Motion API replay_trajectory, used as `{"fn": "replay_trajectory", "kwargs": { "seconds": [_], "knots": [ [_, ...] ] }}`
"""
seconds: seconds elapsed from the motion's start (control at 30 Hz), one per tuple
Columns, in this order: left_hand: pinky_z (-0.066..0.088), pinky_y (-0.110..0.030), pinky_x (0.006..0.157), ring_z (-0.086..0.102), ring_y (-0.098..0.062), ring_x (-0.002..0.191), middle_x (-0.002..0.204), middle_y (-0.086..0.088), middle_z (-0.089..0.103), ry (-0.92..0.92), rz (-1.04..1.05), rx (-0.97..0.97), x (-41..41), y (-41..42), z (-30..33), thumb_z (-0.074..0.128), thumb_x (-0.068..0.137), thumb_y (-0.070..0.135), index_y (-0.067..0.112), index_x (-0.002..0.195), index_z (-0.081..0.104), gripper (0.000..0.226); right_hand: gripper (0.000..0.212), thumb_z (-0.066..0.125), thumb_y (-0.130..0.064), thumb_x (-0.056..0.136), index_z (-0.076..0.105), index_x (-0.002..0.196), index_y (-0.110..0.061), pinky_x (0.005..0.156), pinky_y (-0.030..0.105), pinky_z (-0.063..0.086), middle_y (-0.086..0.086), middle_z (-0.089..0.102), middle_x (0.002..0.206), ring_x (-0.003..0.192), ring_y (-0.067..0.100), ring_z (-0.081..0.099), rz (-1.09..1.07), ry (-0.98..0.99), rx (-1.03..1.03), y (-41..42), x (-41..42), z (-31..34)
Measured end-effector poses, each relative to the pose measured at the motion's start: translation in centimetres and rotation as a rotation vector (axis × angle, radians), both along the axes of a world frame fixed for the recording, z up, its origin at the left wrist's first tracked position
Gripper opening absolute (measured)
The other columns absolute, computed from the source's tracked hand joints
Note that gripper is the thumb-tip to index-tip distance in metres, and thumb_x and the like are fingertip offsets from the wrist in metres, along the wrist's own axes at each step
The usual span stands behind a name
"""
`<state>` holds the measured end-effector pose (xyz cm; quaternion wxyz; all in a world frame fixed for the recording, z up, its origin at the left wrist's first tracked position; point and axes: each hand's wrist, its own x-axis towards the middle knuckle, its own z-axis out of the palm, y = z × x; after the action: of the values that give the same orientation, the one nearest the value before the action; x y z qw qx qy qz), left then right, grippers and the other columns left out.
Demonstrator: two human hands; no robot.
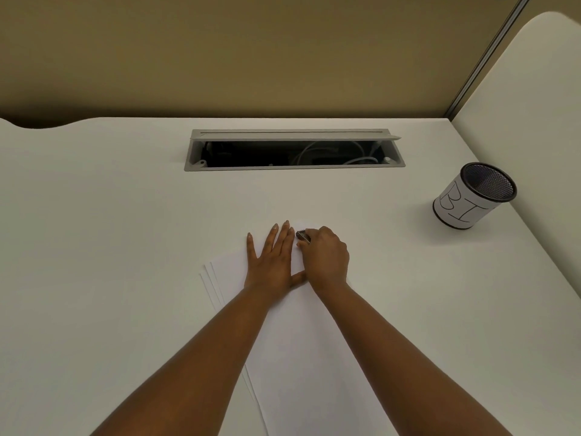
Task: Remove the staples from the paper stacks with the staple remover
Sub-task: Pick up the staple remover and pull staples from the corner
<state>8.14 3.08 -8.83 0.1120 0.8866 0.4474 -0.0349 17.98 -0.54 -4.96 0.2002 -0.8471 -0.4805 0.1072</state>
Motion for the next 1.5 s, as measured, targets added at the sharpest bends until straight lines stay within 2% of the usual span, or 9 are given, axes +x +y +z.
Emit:
{"fn": "replay_trajectory", "kwargs": {
  "seconds": [0.33, 0.53, 0.77, 0.83, 0.93, 1.03, 1.17, 1.33, 1.5],
  "knots": [
    [-0.016, -0.055, 0.11, -0.014, -0.015, 0.144, 0.157, 0.002, -0.014, -0.053, 0.008, 0.001, -0.1, 0.0, 0.0, 0.027, 0.078, 0.074, 0.019, 0.146, -0.011, 0.095, 0.023, 0.051, -0.021, 0.091, 0.064, 0.109, -0.021, 0.06, 0.024, 0.034, 0.002, 0.063, 0.101, 0.084, 0.022, 0.06, 0.33, -0.208, -0.034, 0.4, 2.4, 0.6],
    [-0.016, -0.055, 0.11, -0.013, -0.014, 0.144, 0.157, 0.003, -0.015, -0.07, 0.001, 0.025, -0.2, -0.1, -0.2, 0.026, 0.079, 0.074, 0.024, 0.145, -0.014, 0.092, 0.026, 0.06, -0.033, 0.086, 0.067, 0.108, -0.023, 0.077, 0.024, 0.041, 0.0, 0.069, 0.111, 0.1, 0.02, 0.062, -0.028, 0.26, 0.087, 0.2, 3.0, 0.5],
    [-0.016, -0.056, 0.11, -0.015, -0.015, 0.144, 0.157, 0.002, -0.015, -0.071, -0.016, 0.027, -0.2, -0.1, -0.2, 0.014, 0.074, 0.077, 0.035, 0.144, -0.008, 0.085, 0.027, 0.06, -0.034, 0.086, 0.068, 0.108, -0.02, 0.077, 0.023, 0.041, 0.002, 0.071, 0.109, 0.098, 0.02, 0.064, -0.081, 0.309, 0.113, 0.0, 2.8, 0.3],
    [-0.016, -0.056, 0.11, -0.015, -0.015, 0.144, 0.156, 0.002, -0.016, -0.063, -0.014, 0.023, -0.3, -0.1, -0.1, 0.005, 0.068, 0.078, 0.034, 0.144, -0.008, 0.089, 0.029, 0.059, -0.035, 0.087, 0.067, 0.11, -0.02, 0.078, 0.023, 0.041, 0.002, 0.07, 0.111, 0.1, 0.019, 0.063, -0.079, 0.3, 0.11, -0.1, 2.8, 0.2],
    [-0.016, -0.056, 0.11, -0.016, -0.015, 0.144, 0.156, 0.002, -0.016, -0.064, -0.01, 0.02, -0.4, -0.2, -0.1, 0.013, 0.075, 0.076, 0.033, 0.145, -0.007, 0.085, 0.029, 0.058, -0.035, 0.087, 0.066, 0.111, -0.021, 0.077, 0.023, 0.04, 0.001, 0.068, 0.113, 0.1, 0.019, 0.062, -0.054, 0.238, 0.099, -0.1, 2.8, 0.1],
    [-0.016, -0.056, 0.11, -0.016, -0.015, 0.144, 0.156, 0.002, -0.017, -0.045, -0.017, 0.022, -0.3, -0.2, 0.2, -0.007, 0.061, 0.08, 0.032, 0.145, -0.007, 0.097, 0.03, 0.056, -0.034, 0.089, 0.063, 0.114, -0.021, 0.076, 0.023, 0.038, 0.003, 0.066, 0.114, 0.1, 0.021, 0.061, -0.002, 0.144, 0.07, -0.3, 2.8, 0.1],
    [-0.016, -0.056, 0.11, -0.015, -0.015, 0.144, 0.157, 0.002, -0.016, -0.055, -0.006, 0.003, -0.2, -0.3, 0.4, -0.006, 0.058, 0.08, 0.028, 0.146, -0.004, 0.102, 0.028, 0.053, -0.032, 0.09, 0.062, 0.115, -0.023, 0.069, 0.022, 0.035, 0.003, 0.065, 0.109, 0.094, 0.022, 0.061, 0.077, 0.031, 0.032, -0.6, 2.7, 0.2],
    [-0.014, -0.055, 0.111, -0.014, -0.014, 0.144, 0.156, 0.002, -0.016, -0.05, 0.014, -0.008, -0.2, -0.4, 0.6, -0.031, 0.038, 0.084, 0.019, 0.145, -0.012, 0.127, 0.027, 0.051, -0.03, 0.091, 0.062, 0.114, -0.022, 0.066, 0.025, 0.036, 0.003, 0.064, 0.106, 0.092, 0.023, 0.061, 0.132, -0.048, -0.018, -0.2, 2.2, 0.4],
    [-0.013, -0.057, 0.111, -0.015, -0.015, 0.144, 0.156, 0.001, -0.018, -0.04, 0.01, -0.029, -0.1, -0.5, 0.9, -0.035, 0.034, 0.083, 0.017, 0.145, -0.013, 0.13, 0.027, 0.051, -0.03, 0.092, 0.063, 0.113, -0.021, 0.067, 0.026, 0.038, 0.005, 0.063, 0.106, 0.092, 0.024, 0.061, 0.122, -0.04, -0.049, 0.5, 1.9, 0.6]
  ]
}}
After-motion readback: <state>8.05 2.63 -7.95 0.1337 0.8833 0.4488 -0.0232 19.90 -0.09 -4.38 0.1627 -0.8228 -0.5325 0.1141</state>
